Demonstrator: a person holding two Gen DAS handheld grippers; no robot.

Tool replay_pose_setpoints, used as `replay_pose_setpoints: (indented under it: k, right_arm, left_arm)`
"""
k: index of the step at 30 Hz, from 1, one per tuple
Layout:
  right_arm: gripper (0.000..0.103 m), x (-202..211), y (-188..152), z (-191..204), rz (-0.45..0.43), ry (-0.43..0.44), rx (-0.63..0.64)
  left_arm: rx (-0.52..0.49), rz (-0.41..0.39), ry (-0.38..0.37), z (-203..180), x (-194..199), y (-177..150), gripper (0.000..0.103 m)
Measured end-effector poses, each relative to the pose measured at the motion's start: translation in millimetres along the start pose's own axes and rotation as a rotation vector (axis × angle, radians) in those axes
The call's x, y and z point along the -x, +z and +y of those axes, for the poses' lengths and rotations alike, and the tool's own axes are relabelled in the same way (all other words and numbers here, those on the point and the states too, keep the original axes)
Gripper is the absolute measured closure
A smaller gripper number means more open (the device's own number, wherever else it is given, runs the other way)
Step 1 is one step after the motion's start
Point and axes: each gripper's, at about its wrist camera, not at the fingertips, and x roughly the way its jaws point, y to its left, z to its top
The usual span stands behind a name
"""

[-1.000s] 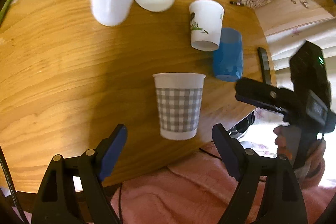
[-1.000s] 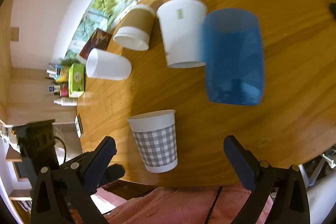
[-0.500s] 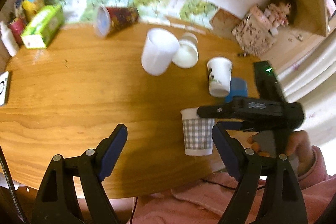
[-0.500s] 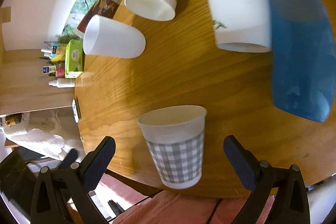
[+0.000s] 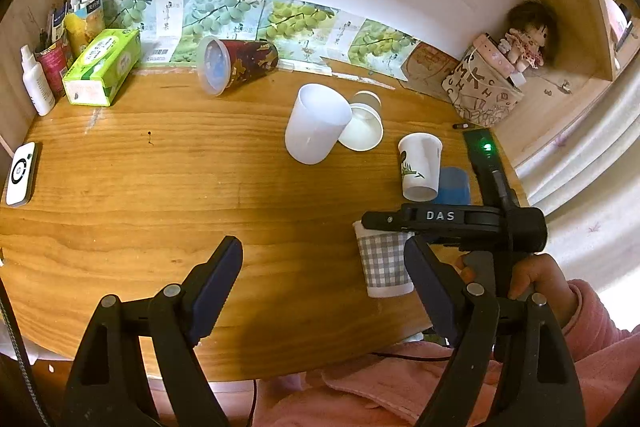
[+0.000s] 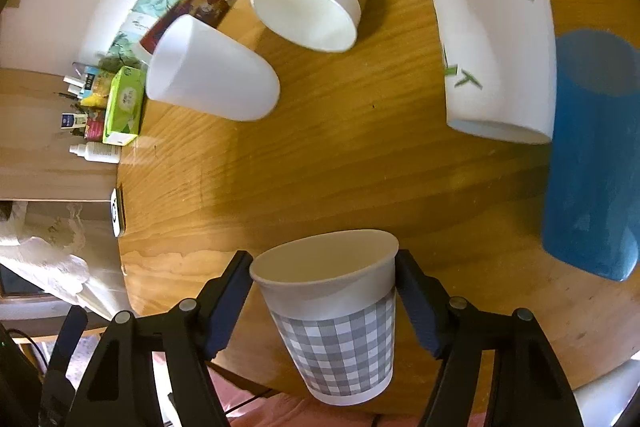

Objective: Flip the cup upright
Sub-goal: 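Grasp the checkered cup with the right gripper while the left gripper releases it, then lower the checkered cup rim-up onto the desk and open the right gripper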

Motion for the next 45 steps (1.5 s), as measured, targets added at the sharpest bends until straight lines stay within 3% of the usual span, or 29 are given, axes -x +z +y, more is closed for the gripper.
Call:
replay_pose_setpoints:
  k: [4, 6, 7, 10, 11, 12, 15, 21, 29, 32, 45]
  right_arm:
    - [0.031, 14.9, -3.4, 0.3, -0.102, -0.001, 0.039]
    - [0.031, 28.6, -7.2, 0.9, -0.207, -0.006, 0.083]
    - [0.031, 28.6, -7.2, 0.9, -0.207, -0.006, 0.083]
    - [0.031, 42.3, -15.3, 3.8, -0.336, -0.042, 0.165]
    - [0.031, 49.7, -25.4, 8.0, -0.439, -0.067, 0.25]
    - [0.031, 49.7, -25.4, 8.0, -0.439, -0.067, 0.25]
    - [0.031, 54.9, -41.7, 8.0, -0.565, -0.076, 0.334]
    - [0.031, 49.7, -63.1, -1.3, -0.69, -0.068, 0.346]
    - [0.029, 47.2, -84.8, 0.2, -0.708, -0.085, 0.386]
    - [0.021, 43.3, -96.6, 0.9, -0.653, -0.096, 0.407]
    - [0.015, 58.0, -139.4, -12.0, -0.51, -0.155, 0.396]
  left_arm:
    - [-0.012, 0.005, -0.014, -1.0, -0.7, -0.5, 0.018]
    - [-0.025, 0.005, -0.018, -4.0, -0.7, -0.7, 0.018]
    - [-0.034, 0.006, -0.022, -5.6, -0.6, -0.9, 0.018]
    - [-0.057, 0.0, -0.029, -9.6, 1.0, -1.4, 0.018]
    - [-0.065, -0.002, -0.03, -11.0, 1.9, -1.5, 0.018]
    - [-0.07, -0.003, -0.031, -12.0, 2.7, -2.0, 0.018]
    - [-0.082, -0.005, -0.031, -14.2, 4.3, -2.7, 0.018]
    - [-0.107, -0.006, -0.032, -18.3, 9.2, -9.5, 0.018]
    - [-0.137, -0.004, -0.043, -26.1, 14.8, -20.9, 0.018]
    - [-0.146, 0.012, -0.057, -29.9, 11.7, -25.0, 0.018]
    - [-0.174, 0.13, -0.064, -59.2, -18.1, -42.6, 0.017]
